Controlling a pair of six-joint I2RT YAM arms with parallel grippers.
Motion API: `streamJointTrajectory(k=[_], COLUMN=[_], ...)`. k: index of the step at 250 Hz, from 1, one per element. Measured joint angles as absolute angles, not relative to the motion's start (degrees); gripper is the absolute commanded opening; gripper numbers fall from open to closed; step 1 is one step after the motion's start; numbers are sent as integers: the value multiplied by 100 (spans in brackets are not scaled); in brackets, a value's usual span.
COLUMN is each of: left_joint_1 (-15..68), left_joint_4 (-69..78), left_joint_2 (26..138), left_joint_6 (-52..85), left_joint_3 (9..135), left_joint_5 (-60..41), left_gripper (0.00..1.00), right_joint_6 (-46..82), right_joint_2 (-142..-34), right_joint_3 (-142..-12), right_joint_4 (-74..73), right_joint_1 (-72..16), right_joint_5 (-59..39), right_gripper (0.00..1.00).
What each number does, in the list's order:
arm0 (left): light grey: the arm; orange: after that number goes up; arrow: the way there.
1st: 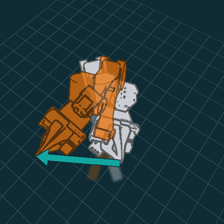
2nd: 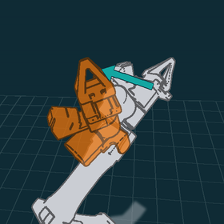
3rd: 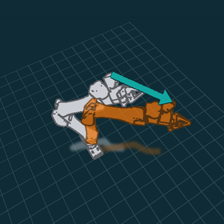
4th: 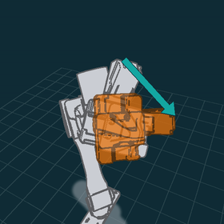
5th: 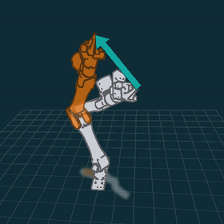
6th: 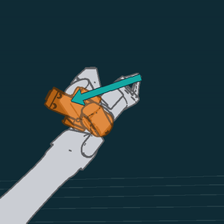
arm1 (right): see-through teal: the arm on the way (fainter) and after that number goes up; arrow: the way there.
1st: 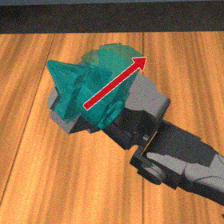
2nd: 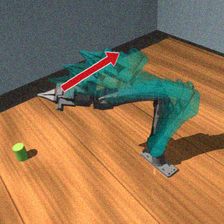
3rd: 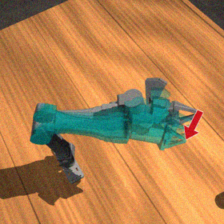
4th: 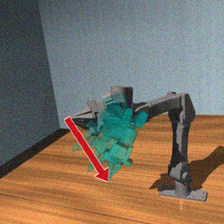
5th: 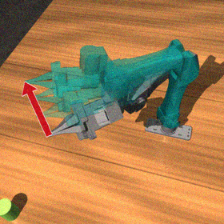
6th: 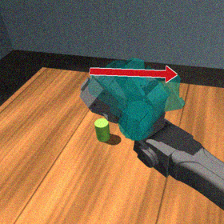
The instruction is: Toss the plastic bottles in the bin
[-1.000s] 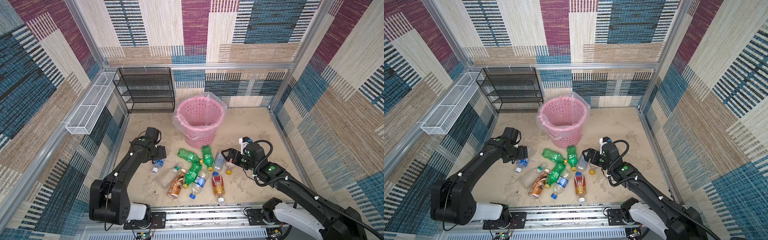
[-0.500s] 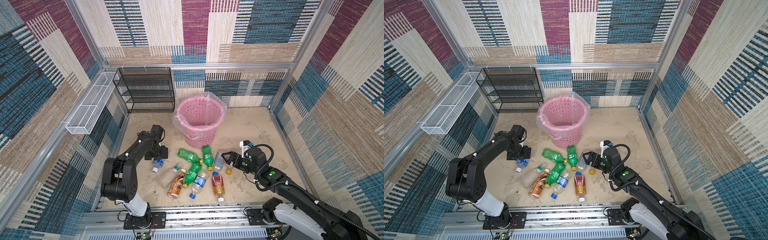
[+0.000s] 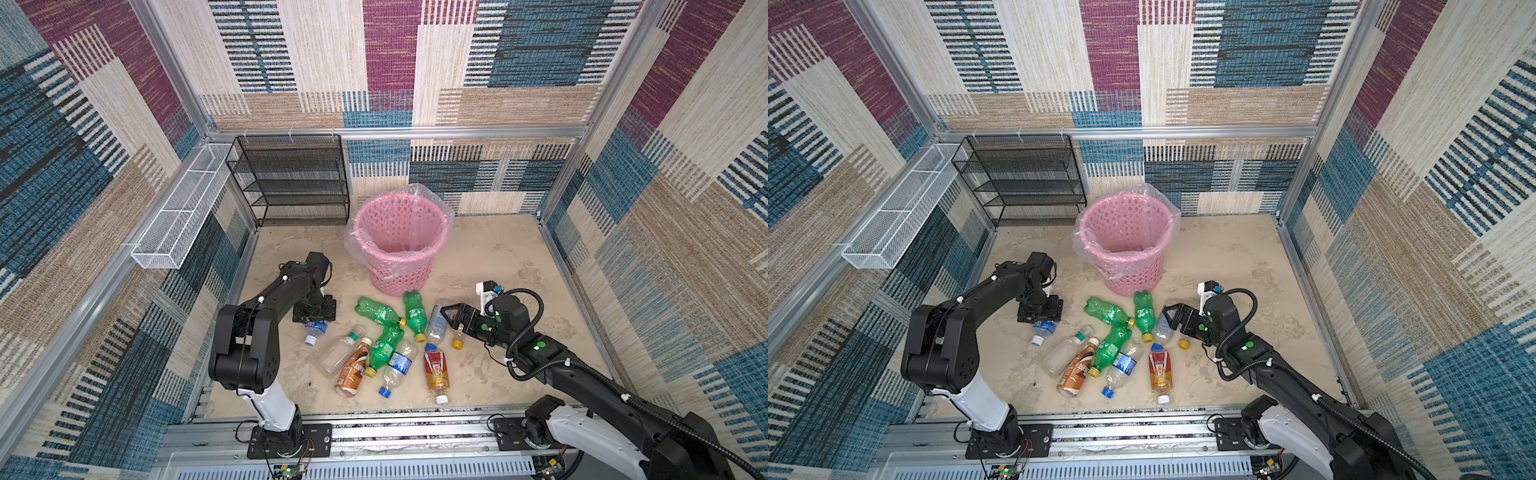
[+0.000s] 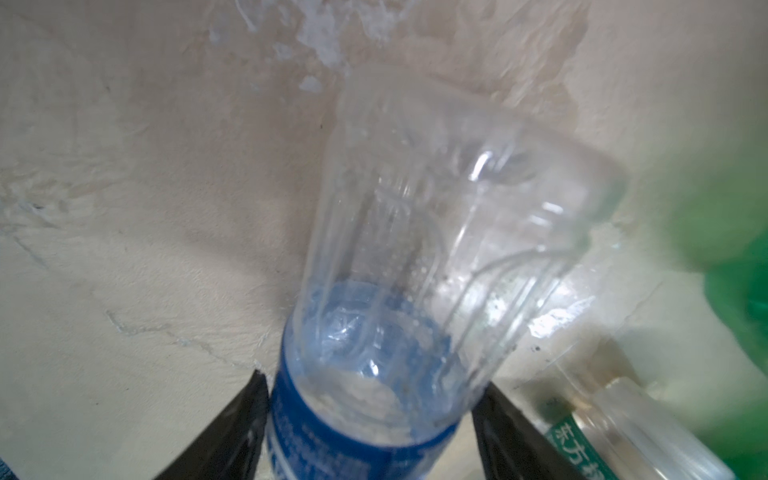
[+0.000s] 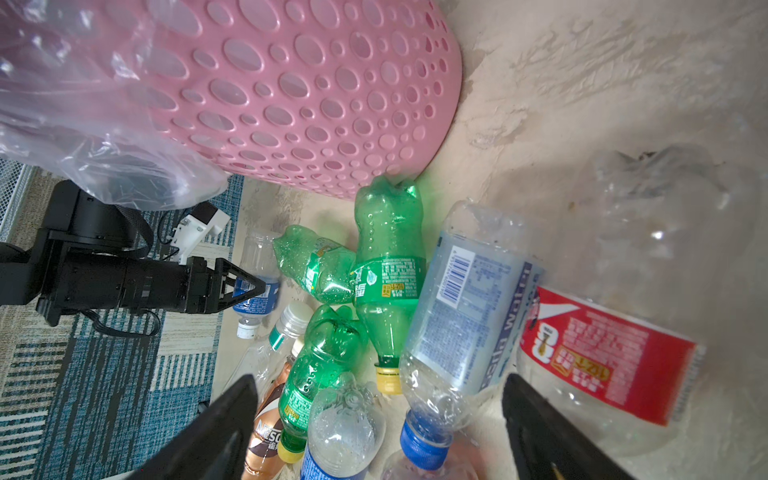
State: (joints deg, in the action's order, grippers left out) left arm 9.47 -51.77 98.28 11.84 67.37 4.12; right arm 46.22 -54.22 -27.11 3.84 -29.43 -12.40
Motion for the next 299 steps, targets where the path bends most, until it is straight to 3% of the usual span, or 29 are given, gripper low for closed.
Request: streamJointTrajectory(k=[81,211,264,299], left_joint_1=[947,958,1529,1844], left_joint_4=[-5251,-5468,-5636,-5404], left_joint_2=[9784,8344,7822,8720], left_joint_6=[1184,1343,1693,1938], left_joint_3=[6772,6783,9450,11985], left_joint_5=[261,-156,-541,-941], left_gripper=[58,55,55,83], right_joint_6=[4622,4617,4615,4589], right_joint_2=[-5465,-5548,-5448,-5293], right_joint_3=[-2711,-2816,-3050,-3253], right_joint_4=[336,333,451,545], right_joint_1=[-2943,-2943,-2943,-2939], right_joint_5=[-1240,-1240,-1229,-1122], right_gripper=[93,92,93,93])
